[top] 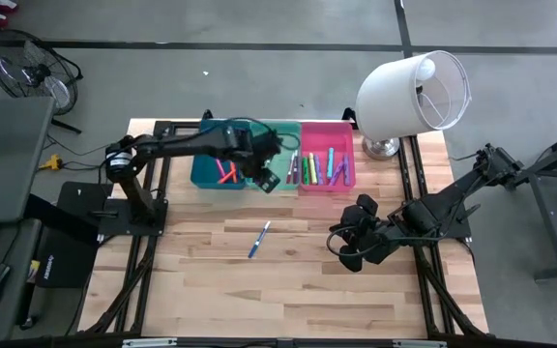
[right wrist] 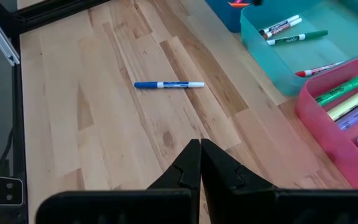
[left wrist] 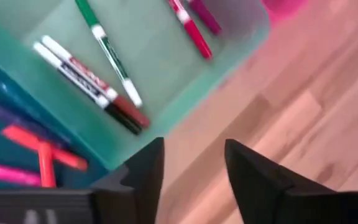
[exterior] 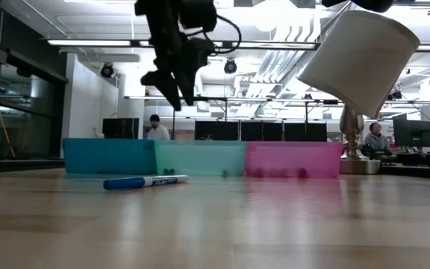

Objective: Pick & Place Markers
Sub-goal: Put the blue marker pen into the green bin

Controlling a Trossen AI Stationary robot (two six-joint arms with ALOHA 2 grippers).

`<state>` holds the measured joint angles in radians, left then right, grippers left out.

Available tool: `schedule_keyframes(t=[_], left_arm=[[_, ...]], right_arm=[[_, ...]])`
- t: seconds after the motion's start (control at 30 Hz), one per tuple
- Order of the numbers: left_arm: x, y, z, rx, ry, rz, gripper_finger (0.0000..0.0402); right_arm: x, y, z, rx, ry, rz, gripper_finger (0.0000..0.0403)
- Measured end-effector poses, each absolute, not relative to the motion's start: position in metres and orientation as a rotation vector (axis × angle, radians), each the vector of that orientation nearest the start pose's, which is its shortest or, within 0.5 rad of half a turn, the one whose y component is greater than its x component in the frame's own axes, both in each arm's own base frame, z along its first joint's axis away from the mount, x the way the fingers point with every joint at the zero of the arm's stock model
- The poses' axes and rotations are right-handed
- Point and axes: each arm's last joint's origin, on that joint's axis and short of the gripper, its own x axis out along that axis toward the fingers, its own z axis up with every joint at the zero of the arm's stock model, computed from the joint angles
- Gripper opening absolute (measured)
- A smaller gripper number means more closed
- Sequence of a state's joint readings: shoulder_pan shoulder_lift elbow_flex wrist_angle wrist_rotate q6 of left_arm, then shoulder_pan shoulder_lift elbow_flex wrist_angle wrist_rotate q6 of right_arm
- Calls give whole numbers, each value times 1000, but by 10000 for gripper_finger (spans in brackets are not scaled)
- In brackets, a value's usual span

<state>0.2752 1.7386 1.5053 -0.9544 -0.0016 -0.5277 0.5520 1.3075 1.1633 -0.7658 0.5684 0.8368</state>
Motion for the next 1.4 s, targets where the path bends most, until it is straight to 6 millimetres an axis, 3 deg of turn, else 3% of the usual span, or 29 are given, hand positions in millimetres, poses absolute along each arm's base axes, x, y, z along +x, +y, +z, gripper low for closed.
schedule_keyframes(t=[0.2,0.5,0.93,1.4], left_arm=[[341,56,273,-615,1172,573,214],[343,13,272,-567,1195,553,221],[366,-17,223,-595,1309,606,221],[380,-47,193,-595,1334,583,221]], right_arm=[[229,122,310,311,692,-328,0],[229,123,310,313,693,-325,0],[229,124,310,328,701,-303,0],[229,124,310,337,709,-288,0]])
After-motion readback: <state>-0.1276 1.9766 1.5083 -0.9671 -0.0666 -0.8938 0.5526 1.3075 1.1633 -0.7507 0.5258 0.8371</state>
